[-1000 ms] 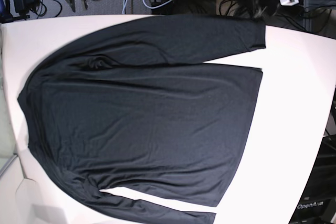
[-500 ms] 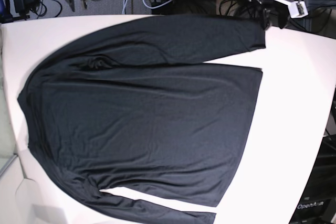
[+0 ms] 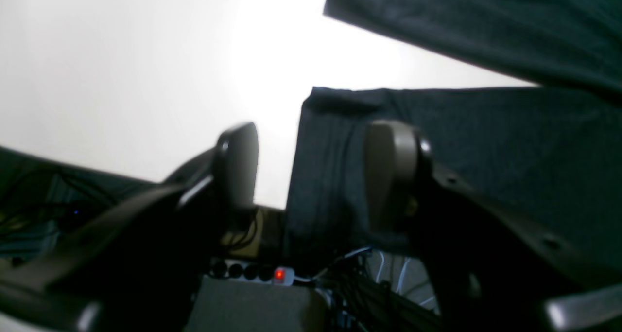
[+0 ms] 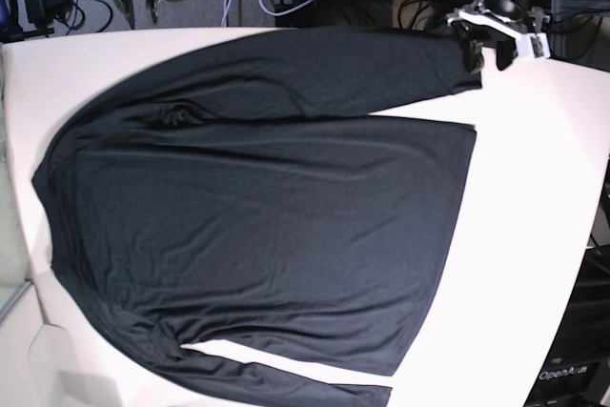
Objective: Fold the T-shirt properly
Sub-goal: 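Move the left gripper to the shirt's hem corner and pinch it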
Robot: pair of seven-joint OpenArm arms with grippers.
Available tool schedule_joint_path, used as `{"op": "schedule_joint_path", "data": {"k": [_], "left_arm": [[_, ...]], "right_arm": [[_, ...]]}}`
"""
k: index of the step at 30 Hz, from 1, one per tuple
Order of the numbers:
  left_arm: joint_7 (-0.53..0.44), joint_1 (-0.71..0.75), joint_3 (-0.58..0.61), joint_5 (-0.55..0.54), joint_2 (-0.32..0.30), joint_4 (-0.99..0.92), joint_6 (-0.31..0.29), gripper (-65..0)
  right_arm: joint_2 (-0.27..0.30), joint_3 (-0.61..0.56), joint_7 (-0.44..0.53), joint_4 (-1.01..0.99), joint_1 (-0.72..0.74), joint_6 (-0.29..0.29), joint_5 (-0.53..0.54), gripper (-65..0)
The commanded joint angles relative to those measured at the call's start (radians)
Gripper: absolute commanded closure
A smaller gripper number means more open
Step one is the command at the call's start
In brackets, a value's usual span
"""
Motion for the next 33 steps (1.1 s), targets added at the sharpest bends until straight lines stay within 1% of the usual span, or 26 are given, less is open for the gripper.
{"op": "schedule_joint_path", "data": {"k": [1, 5, 9, 13, 28, 33], "left_arm": [[-0.020, 0.003, -0.007, -0.009, -0.012, 0.011, -0.004, -33.7], [-0.018, 0.003, -0.007, -0.007, -0.014, 0.009, -0.004, -33.7], [0.046, 0.002, -0.007, -0.007, -0.011, 0.009, -0.004, -33.7], [0.071, 0.002, -0.007, -0.009, -0.006, 0.009, -0.004, -33.7], [0.075, 0.003, 0.003, -0.016, -0.004, -0.089, -0.004, -33.7], [0.075, 0.016, 0.043, -0.016, -0.004, -0.087, -0.004, -33.4]], "right_arm": [[0.004, 0.004, 0.027, 0.011, -0.016, -0.005, 0.002, -18.9], [0.004, 0.004, 0.027, 0.011, -0.016, -0.005, 0.002, -18.9], [0.004, 0.004, 0.027, 0.013, -0.014, -0.005, 0.002, -18.9], [0.004, 0.004, 0.027, 0.014, -0.014, -0.005, 0.002, -18.9], [0.004, 0.004, 0.027, 0.011, -0.014, -0.005, 0.007, -18.9], [0.004, 0.001, 0.027, 0.011, -0.014, -0.005, 0.005, -18.9]]}}
